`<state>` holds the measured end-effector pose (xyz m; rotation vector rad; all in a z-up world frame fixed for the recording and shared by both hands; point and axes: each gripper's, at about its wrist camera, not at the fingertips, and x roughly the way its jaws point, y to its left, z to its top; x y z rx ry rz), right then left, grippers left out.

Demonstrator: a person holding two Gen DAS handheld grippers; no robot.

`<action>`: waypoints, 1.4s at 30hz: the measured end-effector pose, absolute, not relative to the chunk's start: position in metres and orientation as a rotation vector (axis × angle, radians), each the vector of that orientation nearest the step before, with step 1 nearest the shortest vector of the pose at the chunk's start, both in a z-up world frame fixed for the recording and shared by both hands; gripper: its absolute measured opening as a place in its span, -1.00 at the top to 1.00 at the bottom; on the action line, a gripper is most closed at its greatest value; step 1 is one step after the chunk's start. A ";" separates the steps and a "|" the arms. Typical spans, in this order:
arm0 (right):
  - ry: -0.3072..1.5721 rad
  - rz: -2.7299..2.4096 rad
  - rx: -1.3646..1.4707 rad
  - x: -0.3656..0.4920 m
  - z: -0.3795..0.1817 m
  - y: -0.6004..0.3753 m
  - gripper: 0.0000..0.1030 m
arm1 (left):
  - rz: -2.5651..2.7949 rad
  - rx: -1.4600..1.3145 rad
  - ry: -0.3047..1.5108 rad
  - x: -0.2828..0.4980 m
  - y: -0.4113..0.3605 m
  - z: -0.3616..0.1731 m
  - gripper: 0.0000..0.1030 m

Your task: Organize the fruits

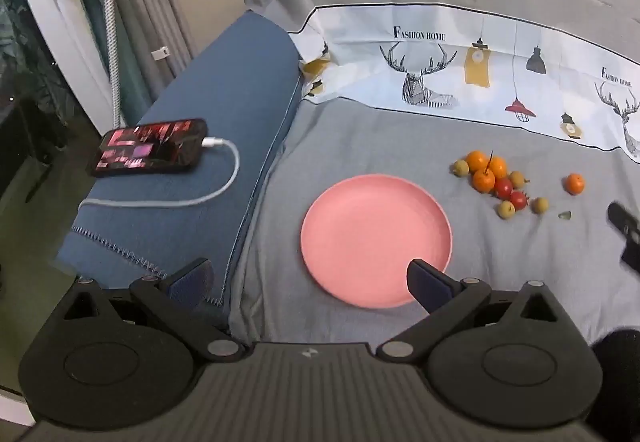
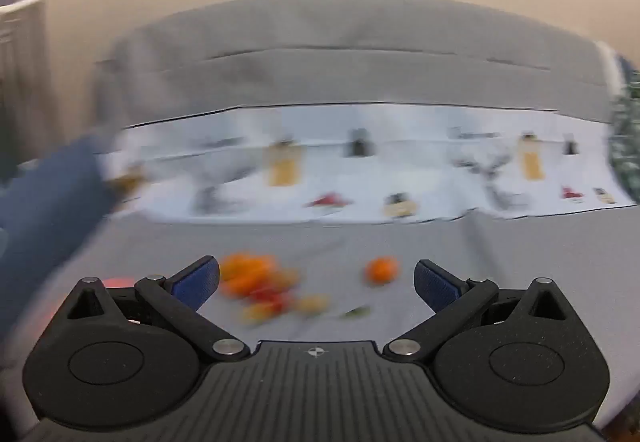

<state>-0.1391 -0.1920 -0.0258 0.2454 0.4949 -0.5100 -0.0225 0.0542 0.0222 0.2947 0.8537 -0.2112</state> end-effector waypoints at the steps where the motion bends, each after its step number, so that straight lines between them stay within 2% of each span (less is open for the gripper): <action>1: 0.523 -0.477 0.254 -0.143 -0.017 -0.173 -0.99 | -0.208 0.290 0.855 -0.026 0.061 0.023 -1.00; 7: 0.604 -0.300 0.237 -0.153 0.010 -0.082 -0.99 | -0.210 0.233 0.861 -0.043 0.090 0.021 -1.00; 12: 0.622 -0.265 0.171 -0.153 0.021 -0.050 -0.99 | -0.219 0.231 0.847 -0.053 0.102 0.023 -1.00; 31: 0.622 -0.289 0.177 -0.175 0.039 -0.026 -0.99 | -0.234 0.190 0.787 -0.086 0.117 0.039 -1.00; 42: 0.652 -0.284 0.161 -0.160 0.031 -0.027 -0.99 | -0.261 0.196 0.851 -0.066 0.116 0.021 -1.00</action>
